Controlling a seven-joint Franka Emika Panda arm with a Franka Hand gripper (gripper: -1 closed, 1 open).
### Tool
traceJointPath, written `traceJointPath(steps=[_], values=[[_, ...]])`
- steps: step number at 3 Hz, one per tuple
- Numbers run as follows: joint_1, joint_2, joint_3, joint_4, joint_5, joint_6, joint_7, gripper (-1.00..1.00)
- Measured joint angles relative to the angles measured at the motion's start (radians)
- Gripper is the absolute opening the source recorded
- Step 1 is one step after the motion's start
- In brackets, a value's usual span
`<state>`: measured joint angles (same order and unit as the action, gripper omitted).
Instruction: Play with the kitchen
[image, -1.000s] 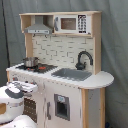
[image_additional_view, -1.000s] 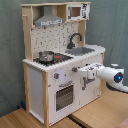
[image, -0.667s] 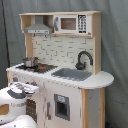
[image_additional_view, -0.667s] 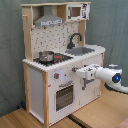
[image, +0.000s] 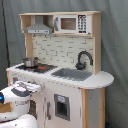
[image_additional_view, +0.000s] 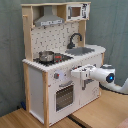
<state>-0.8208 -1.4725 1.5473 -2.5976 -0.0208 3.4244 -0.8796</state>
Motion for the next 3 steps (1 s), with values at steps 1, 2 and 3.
traceJointPath(steps=[1, 2, 3], values=[[-0.016, -0.003, 0.008, 0.022, -0.001, 0.027, -0.026, 1.00], [-0.016, -0.003, 0.008, 0.022, -0.001, 0.027, -0.026, -1.00], [-0.018, 0.001, 0.009, 0.013, 0.004, 0.028, 0.112, -1.00]])
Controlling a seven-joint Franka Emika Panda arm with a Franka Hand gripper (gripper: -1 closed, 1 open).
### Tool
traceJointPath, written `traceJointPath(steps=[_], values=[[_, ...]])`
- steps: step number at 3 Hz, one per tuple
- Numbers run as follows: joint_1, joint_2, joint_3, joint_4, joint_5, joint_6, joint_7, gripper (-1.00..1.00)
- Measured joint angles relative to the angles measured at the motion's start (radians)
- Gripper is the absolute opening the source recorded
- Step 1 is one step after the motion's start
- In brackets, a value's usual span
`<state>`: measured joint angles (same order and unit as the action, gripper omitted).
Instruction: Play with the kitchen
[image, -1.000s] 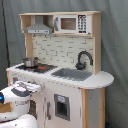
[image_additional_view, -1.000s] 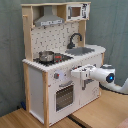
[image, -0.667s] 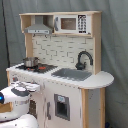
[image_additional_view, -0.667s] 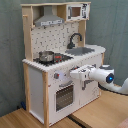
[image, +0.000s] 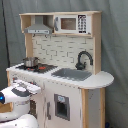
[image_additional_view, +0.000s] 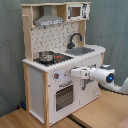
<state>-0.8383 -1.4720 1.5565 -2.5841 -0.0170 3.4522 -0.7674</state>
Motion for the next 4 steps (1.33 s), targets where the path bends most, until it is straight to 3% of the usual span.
traceJointPath(steps=[4], values=[[0.000, 0.002, 0.000, -0.002, 0.000, 0.000, 0.458, -1.00]])
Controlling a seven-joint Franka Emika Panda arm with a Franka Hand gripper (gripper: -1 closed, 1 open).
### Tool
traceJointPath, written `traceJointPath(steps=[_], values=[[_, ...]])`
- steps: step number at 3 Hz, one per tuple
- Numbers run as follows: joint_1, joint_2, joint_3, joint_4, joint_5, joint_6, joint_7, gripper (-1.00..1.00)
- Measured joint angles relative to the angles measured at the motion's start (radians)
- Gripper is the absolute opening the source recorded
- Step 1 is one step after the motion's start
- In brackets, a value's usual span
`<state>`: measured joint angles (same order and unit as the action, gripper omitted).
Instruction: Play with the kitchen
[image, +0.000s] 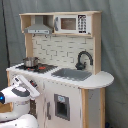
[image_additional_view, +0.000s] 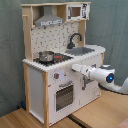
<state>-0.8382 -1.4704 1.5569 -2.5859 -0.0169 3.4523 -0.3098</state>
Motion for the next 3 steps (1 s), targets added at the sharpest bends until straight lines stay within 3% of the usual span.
traceJointPath(steps=[3], values=[[0.000, 0.000, 0.001, -0.001, 0.000, 0.000, 0.332, -1.00]])
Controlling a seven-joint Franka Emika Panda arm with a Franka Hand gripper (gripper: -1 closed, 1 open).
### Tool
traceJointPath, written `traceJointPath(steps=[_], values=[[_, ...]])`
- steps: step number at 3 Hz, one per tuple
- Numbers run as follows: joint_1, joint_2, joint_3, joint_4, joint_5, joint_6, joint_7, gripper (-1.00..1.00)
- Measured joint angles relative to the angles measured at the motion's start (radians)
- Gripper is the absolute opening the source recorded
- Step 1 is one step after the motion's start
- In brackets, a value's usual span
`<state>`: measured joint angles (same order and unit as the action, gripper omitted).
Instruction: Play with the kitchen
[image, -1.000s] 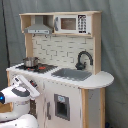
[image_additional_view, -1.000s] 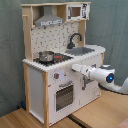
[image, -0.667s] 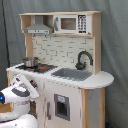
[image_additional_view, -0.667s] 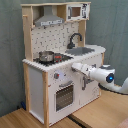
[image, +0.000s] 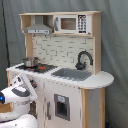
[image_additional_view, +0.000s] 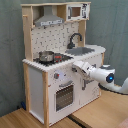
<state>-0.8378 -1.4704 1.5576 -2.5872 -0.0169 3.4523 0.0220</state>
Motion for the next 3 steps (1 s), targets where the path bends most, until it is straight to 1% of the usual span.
traceJointPath(steps=[3], values=[[0.000, 0.000, 0.001, 0.001, 0.000, 0.002, 0.307, -1.00]])
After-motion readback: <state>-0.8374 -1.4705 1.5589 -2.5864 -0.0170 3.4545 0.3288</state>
